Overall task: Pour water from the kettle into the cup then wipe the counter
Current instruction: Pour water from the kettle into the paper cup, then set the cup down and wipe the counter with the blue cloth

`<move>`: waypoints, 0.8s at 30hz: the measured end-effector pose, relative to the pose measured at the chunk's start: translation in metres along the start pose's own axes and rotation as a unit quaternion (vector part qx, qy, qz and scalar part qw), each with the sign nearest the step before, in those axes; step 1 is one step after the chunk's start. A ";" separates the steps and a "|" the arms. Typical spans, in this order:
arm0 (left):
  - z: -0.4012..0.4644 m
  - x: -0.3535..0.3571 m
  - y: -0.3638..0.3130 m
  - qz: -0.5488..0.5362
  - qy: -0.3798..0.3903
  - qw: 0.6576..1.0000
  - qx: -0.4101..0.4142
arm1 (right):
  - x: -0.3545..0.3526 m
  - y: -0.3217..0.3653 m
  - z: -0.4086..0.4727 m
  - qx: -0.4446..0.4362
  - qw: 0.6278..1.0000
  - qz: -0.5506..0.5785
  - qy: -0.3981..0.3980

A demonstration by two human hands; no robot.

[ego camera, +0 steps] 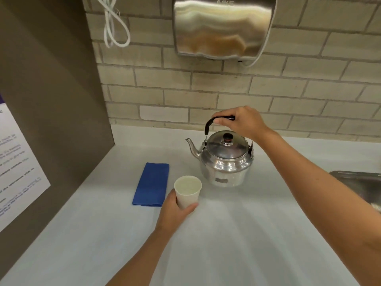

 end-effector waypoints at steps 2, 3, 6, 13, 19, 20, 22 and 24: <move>0.001 -0.001 0.002 0.002 -0.002 1.000 -0.003 | 0.019 -0.006 0.010 0.002 1.000 0.014 -0.017; 0.002 -0.001 0.002 0.002 -0.003 1.000 -0.003 | 0.029 -0.009 0.015 0.004 1.000 0.019 -0.019; 0.002 -0.002 0.003 0.004 -0.007 1.000 -0.003 | 0.062 -0.019 0.025 0.012 0.999 0.029 -0.004; 0.003 -0.003 0.006 0.007 -0.008 1.000 -0.012 | 0.119 -0.041 0.033 0.049 0.995 0.079 0.030; 0.000 -0.002 0.002 0.011 -0.005 1.000 -0.011 | 0.126 -0.045 0.036 0.053 0.994 0.088 0.041; 0.000 -0.002 0.002 0.010 -0.003 1.000 -0.011 | 0.127 -0.045 0.036 0.052 0.994 0.088 0.042; 0.000 -0.002 0.002 0.009 -0.003 1.000 -0.012 | 0.128 -0.047 0.036 0.051 0.994 0.088 0.037; -0.001 -0.003 0.000 0.007 -0.003 1.000 -0.010 | 0.127 -0.049 0.036 0.049 0.994 0.090 0.029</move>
Point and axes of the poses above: each hand's wrist, its own z-axis towards the middle knuckle, its own x-axis out of the palm, y = z × x, the point moved 7 cm from there along z, towards the middle knuckle, and after that the axes turned 14 degrees about -x, right-handed, at the moved point
